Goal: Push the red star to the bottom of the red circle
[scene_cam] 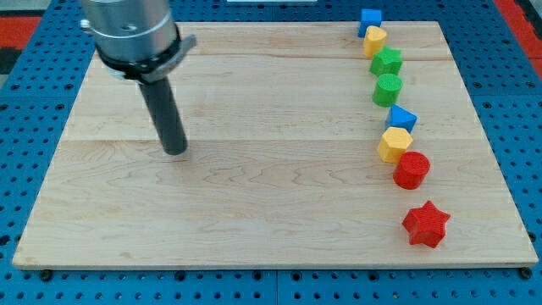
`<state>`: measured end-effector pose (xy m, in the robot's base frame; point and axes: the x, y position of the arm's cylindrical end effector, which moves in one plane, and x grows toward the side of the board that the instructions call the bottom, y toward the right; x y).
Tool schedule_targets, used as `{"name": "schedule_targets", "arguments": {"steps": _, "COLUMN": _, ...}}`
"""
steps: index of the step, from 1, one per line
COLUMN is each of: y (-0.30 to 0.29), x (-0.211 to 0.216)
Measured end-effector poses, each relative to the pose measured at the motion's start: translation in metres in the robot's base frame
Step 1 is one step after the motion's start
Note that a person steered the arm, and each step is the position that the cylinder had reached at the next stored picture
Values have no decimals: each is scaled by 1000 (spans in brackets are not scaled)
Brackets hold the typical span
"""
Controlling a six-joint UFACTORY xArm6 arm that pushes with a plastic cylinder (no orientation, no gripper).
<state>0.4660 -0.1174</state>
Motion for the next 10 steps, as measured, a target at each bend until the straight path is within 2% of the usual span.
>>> {"name": "schedule_targets", "arguments": {"steps": 1, "y": 18, "x": 25}}
{"name": "schedule_targets", "arguments": {"steps": 3, "y": 90, "x": 123}}
{"name": "schedule_targets", "arguments": {"steps": 4, "y": 146, "x": 151}}
{"name": "schedule_targets", "arguments": {"steps": 5, "y": 236, "x": 152}}
{"name": "schedule_targets", "arguments": {"steps": 6, "y": 296, "x": 151}}
{"name": "schedule_targets", "arguments": {"steps": 7, "y": 309, "x": 145}}
{"name": "schedule_targets", "arguments": {"steps": 8, "y": 307, "x": 104}}
{"name": "schedule_targets", "arguments": {"steps": 9, "y": 291, "x": 85}}
{"name": "schedule_targets", "arguments": {"steps": 10, "y": 291, "x": 84}}
